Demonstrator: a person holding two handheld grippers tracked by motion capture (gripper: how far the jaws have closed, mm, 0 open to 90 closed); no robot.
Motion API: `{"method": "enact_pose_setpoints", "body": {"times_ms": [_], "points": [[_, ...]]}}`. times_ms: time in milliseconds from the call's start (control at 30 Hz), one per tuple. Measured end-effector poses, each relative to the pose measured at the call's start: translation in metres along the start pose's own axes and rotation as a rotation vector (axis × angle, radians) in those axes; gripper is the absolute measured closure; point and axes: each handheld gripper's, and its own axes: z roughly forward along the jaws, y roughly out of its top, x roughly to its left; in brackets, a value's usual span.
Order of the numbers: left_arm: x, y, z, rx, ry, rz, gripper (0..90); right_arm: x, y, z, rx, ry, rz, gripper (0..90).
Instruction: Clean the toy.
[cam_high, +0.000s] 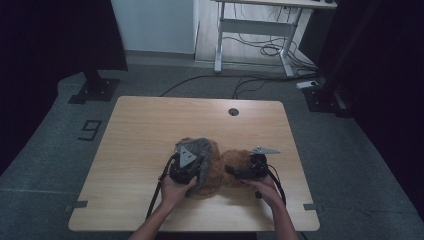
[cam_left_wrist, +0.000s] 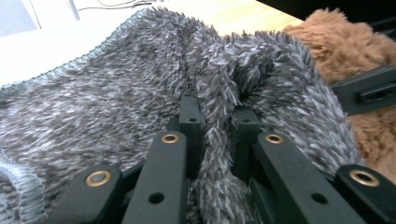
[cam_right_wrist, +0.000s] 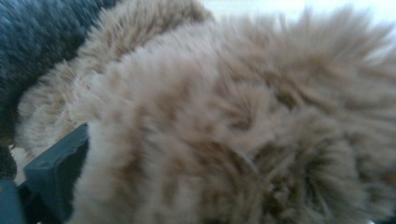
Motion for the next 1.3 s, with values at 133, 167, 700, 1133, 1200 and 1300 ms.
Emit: {"method": "enact_pose_setpoints", "body": {"times_ms": [133, 167, 700, 1133, 1200, 1300], "points": [[0.004, -0.001, -0.006, -0.009, -0.039, -0.04, 78.4, 0.001, -0.003, -0.004, -0.008, 0.009, -0.036, 16.3], [0.006, -0.001, -0.008, -0.014, -0.052, -0.054, 78.2, 0.001, -0.004, -0.004, -0.009, 0.008, -0.047, 19.1], [0.063, -0.034, -0.032, 0.132, -0.071, -0.267, 76.9, 0.013, -0.018, -0.012, -0.089, -0.012, -0.18, 37.3], [0.071, -0.031, -0.021, 0.084, -0.168, -0.427, 80.2, 0.019, -0.018, -0.012, -0.202, 0.012, -0.219, 47.2], [0.075, -0.029, -0.02, 0.078, -0.156, -0.432, 80.5, 0.022, -0.012, -0.009, -0.221, 0.001, -0.24, 47.4], [0.084, -0.023, -0.016, 0.068, -0.134, -0.455, 80.9, 0.028, 0.0, -0.002, -0.246, -0.025, -0.279, 47.4]]}}
